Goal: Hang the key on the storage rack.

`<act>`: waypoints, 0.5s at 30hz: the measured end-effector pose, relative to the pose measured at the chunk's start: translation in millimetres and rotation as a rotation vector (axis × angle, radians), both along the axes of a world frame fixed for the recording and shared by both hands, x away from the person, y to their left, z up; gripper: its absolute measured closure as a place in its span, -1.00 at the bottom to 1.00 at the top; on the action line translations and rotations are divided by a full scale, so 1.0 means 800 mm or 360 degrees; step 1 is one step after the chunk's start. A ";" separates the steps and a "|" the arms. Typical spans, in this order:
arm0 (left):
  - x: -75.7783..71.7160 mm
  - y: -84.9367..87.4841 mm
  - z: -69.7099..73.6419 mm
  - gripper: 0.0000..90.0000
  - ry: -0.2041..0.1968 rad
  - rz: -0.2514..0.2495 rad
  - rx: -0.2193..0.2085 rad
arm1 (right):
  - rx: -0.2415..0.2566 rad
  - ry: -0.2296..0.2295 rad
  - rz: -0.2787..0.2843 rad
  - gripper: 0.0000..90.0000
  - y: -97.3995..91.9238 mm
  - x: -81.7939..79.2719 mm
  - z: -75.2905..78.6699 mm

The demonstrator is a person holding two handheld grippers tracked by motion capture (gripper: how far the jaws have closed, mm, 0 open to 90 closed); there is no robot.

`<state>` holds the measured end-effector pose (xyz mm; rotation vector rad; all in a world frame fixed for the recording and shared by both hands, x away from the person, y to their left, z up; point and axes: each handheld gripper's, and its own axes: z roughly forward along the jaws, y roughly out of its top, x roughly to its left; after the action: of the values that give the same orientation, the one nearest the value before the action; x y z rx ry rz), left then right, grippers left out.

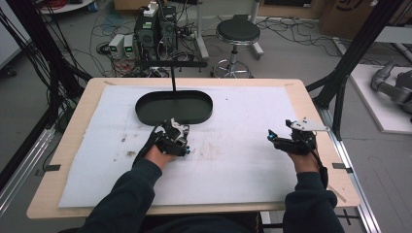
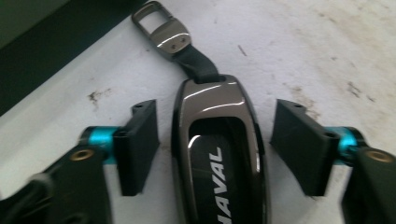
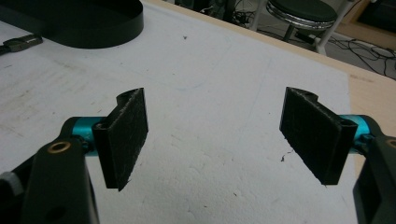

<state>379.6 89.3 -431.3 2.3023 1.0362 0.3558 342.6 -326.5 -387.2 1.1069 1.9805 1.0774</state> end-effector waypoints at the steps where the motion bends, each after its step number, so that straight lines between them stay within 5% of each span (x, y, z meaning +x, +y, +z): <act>1: -0.001 0.000 0.001 -0.15 -0.0004 -0.0011 -0.0001 | 0.0000 0.0000 0.0000 -0.47 0.000 0.000 0.000; 3: -0.002 0.000 0.002 0.06 -0.0004 -0.0034 0.0003 | 0.0003 0.0000 -0.0002 -0.47 0.000 0.000 0.000; 11: -0.002 0.001 0.004 0.08 -0.0011 -0.0022 -0.0013 | 0.0001 -0.0004 0.0001 -0.47 0.000 -0.001 0.000; 15: -0.004 0.014 0.018 0.08 -0.0072 -0.0002 -0.0128 | 0.0007 -0.0003 -0.0001 -0.47 -0.001 0.000 0.001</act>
<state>376.2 100.1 -416.8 2.2136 1.0085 0.3575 342.3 -327.3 -386.7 1.1085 1.9769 1.0824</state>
